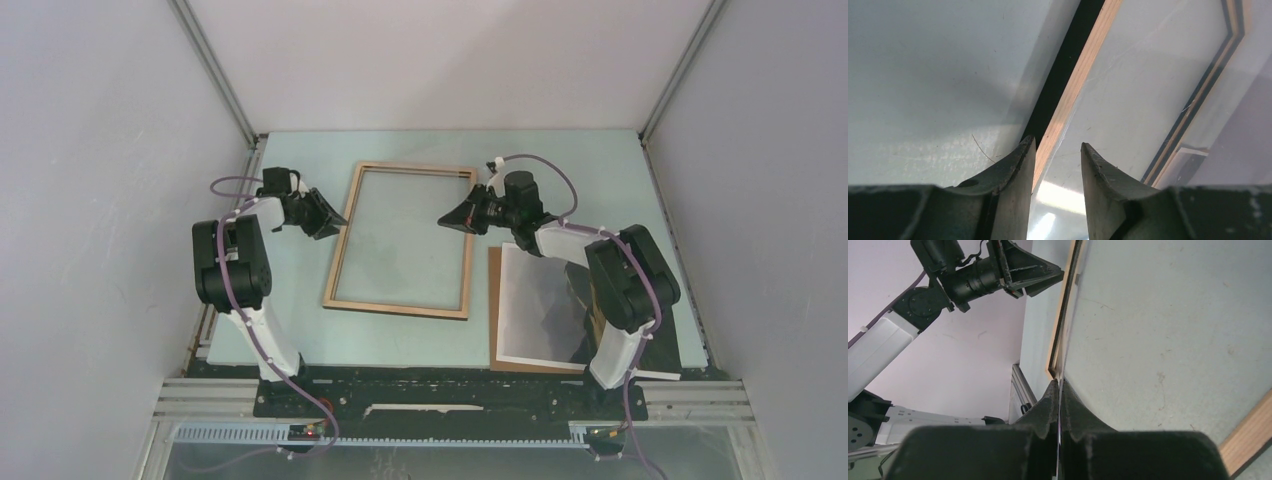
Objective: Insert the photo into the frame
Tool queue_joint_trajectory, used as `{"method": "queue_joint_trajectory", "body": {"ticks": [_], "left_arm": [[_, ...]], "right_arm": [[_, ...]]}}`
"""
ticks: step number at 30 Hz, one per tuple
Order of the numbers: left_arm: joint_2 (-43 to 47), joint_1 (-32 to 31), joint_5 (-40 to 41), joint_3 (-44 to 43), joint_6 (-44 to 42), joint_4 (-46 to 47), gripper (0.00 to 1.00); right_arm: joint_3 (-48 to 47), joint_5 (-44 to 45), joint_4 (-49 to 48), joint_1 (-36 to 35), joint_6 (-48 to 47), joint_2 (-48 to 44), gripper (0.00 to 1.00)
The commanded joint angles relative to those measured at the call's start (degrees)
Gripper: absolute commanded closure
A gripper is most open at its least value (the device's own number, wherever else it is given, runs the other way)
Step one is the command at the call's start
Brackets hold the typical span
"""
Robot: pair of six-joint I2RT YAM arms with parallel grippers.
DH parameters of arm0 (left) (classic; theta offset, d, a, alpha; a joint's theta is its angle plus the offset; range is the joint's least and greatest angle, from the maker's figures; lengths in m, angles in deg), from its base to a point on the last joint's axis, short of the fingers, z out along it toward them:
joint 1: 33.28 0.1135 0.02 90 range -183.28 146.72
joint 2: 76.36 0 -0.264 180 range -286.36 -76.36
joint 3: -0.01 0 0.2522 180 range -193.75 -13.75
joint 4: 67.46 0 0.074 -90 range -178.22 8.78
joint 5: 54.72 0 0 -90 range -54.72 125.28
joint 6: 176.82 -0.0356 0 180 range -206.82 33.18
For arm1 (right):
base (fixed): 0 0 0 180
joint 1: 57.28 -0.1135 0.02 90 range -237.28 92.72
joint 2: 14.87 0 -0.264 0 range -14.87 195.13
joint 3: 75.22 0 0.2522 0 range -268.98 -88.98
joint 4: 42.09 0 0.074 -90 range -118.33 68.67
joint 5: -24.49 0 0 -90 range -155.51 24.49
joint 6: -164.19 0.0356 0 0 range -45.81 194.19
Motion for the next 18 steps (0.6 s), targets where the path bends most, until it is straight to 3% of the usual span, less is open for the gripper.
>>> {"method": "queue_joint_trajectory", "body": {"ticks": [1, 18], "left_arm": [[-0.22, -0.52, -1.53, 1.50, 0.27, 0.73, 0.58], [-0.69, -1.12, -2.21, 1.52, 0.19, 0.84, 0.61]], "right_arm": [[0.43, 0.49, -2.92, 0.84, -1.90, 1.64, 0.96], [0.39, 1.23, -8.40, 0.91, 1.14, 9.46, 0.91]]}}
